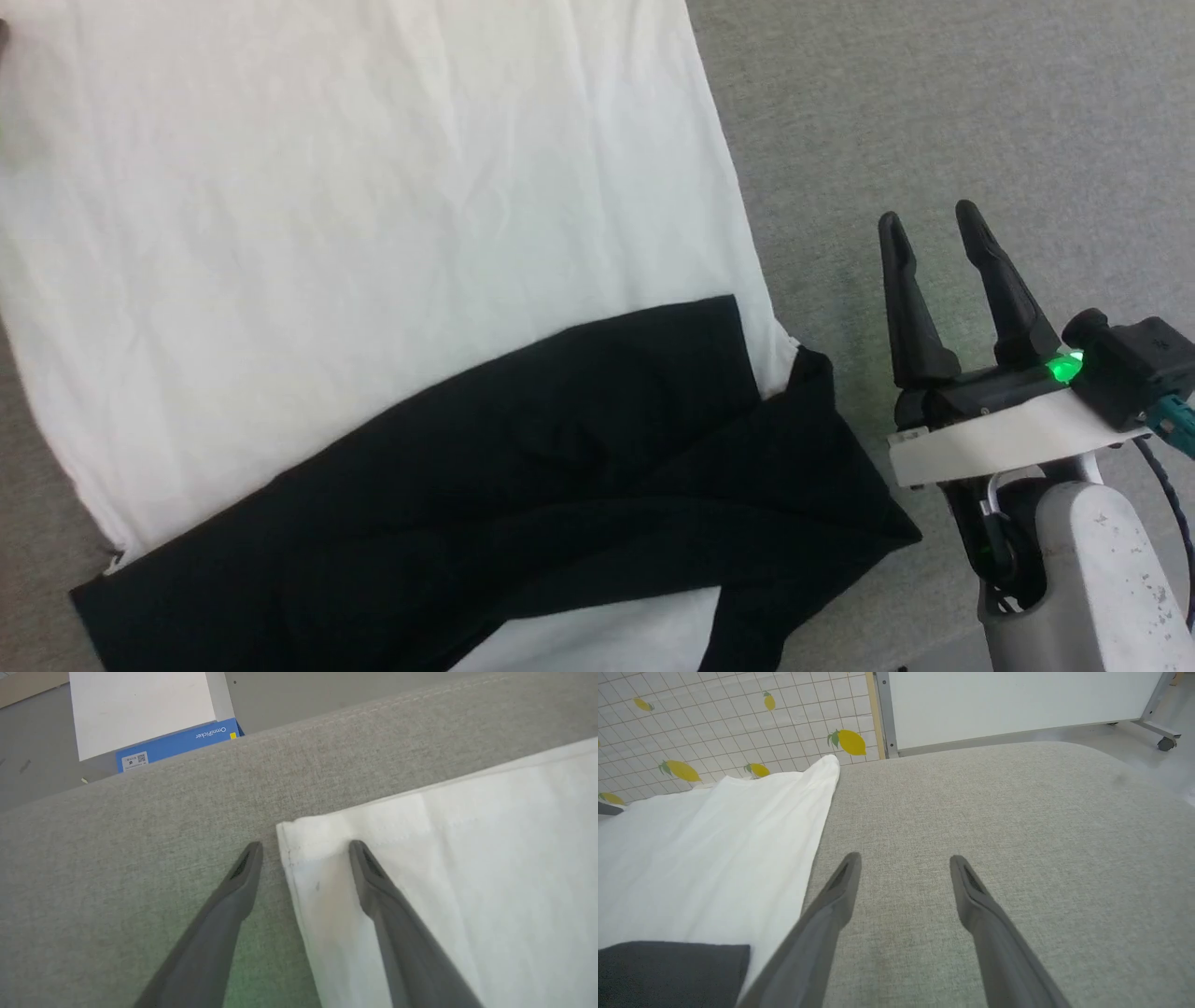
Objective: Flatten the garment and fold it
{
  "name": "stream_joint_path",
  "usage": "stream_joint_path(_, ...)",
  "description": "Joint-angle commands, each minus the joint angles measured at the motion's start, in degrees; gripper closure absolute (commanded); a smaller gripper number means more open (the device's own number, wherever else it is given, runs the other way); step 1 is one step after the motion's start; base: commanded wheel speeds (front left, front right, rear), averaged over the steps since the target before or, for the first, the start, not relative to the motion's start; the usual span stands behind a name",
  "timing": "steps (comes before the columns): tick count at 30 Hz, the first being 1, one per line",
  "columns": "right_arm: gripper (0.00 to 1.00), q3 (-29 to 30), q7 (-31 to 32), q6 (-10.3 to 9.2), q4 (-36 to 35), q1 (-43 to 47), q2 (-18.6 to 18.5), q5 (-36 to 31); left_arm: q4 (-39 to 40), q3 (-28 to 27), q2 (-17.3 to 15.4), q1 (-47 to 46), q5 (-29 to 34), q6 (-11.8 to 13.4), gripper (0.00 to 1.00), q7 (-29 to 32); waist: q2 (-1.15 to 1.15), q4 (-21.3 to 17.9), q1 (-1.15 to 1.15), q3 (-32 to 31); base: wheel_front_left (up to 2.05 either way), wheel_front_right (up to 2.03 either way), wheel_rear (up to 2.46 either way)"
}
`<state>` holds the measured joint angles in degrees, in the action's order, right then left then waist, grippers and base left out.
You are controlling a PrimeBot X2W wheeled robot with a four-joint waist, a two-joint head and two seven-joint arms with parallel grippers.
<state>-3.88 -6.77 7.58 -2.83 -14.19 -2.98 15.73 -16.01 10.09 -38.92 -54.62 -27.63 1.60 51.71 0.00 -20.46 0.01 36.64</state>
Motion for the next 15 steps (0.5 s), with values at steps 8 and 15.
stream_joint_path(8, 0.0, -1.1, 0.2, -0.09, -0.3, -1.5, 0.1, -0.2, 5.0, 0.1, -2.4, 3.6, 0.2, 3.7, 1.0, 6.1, 0.0, -0.7, -0.01, 1.6, 0.0, 0.0, 0.0)
stream_joint_path(15, 0.0, -3.7, 4.0, -0.09, -1.4, -10.4, 0.1, -5.1, 7.2, 0.9, -2.3, 2.5, 1.2, 2.6, 1.0, 2.1, 0.0, 0.5, -0.01, 1.9, 0.0, 0.0, 0.0)
